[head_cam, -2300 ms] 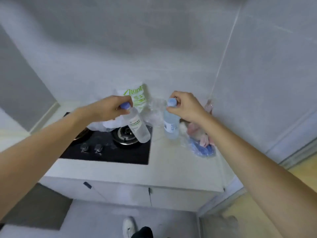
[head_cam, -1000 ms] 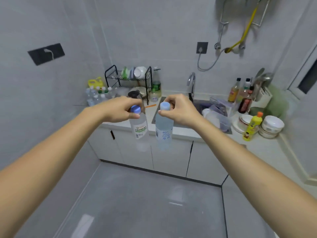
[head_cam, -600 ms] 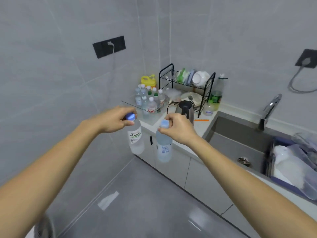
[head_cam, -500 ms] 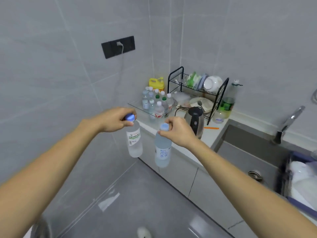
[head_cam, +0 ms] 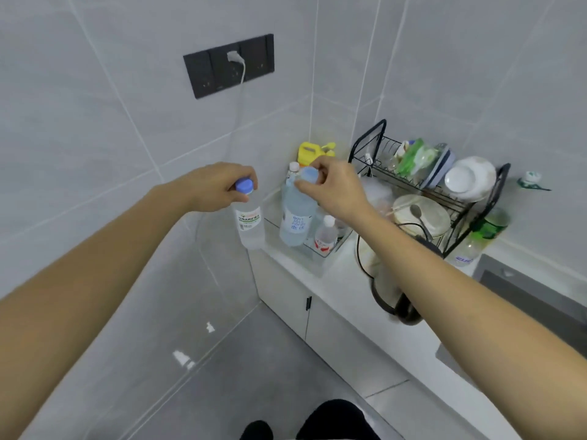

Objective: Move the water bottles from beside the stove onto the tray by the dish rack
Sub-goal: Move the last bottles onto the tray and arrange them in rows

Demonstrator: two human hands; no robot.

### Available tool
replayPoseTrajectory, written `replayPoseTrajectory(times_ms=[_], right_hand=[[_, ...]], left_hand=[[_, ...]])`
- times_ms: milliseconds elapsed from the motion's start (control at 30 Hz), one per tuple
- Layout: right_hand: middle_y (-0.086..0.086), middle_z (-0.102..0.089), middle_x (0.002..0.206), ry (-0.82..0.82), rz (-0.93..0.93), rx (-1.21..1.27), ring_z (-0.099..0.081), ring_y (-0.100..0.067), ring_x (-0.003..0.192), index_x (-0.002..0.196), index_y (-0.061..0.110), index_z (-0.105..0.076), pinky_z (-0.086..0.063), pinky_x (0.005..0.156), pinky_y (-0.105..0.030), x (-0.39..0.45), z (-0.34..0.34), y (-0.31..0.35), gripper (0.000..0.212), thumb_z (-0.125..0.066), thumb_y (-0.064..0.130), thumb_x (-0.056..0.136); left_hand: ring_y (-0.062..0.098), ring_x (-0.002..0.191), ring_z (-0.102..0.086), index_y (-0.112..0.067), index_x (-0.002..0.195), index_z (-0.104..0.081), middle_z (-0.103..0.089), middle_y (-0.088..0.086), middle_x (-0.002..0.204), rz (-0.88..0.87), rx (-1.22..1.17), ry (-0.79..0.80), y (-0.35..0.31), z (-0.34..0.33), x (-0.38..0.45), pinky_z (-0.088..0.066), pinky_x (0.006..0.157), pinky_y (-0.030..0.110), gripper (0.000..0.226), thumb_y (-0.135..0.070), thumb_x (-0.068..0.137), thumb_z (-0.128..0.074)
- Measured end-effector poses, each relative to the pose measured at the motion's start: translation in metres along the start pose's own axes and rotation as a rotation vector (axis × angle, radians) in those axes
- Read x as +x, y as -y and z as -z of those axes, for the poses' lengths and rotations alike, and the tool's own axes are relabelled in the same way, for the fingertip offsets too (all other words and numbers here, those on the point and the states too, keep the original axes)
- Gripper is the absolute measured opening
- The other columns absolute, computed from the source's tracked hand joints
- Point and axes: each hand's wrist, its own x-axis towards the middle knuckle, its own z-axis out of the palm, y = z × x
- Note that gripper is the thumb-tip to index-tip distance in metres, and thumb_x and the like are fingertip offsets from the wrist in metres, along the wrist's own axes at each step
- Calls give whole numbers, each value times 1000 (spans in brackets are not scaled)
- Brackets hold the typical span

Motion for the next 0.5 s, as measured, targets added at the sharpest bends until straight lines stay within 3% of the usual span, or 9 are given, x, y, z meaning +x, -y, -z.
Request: replayPoseTrajectory(times_ms=[133, 333, 500], right_hand=[[9, -48, 67, 41, 22, -45, -45, -11, 60, 88, 13, -66, -37, 57, -32, 65, -19, -26, 31, -79, 40, 80], [12, -48, 64, 66, -23, -46, -45, -4, 58, 87, 18, -62, -34, 56, -30, 113, -45, -65, 28, -80, 39, 80], [10, -46, 60, 83, -28, -90, -42, -5, 54, 89, 18, -60, -31, 54, -27, 125, -64, -90, 27, -81, 34, 81]], left_hand=[[21, 90, -55, -28, 111, -60, -64, -3, 105, -28, -6, -33, 29, 4, 64, -43, 83, 37, 21, -18, 94, -68], [24, 93, -57, -29, 112, -58, -63, -2, 107, -42, 11, -10, 55, -8, 134, -48, 91, 48, 22, -20, 94, -68], [23, 88, -55, -28, 111, -59, -60, -1, 104, -59, -68, 5, 82, -33, 169, -49, 88, 46, 21, -19, 95, -68]])
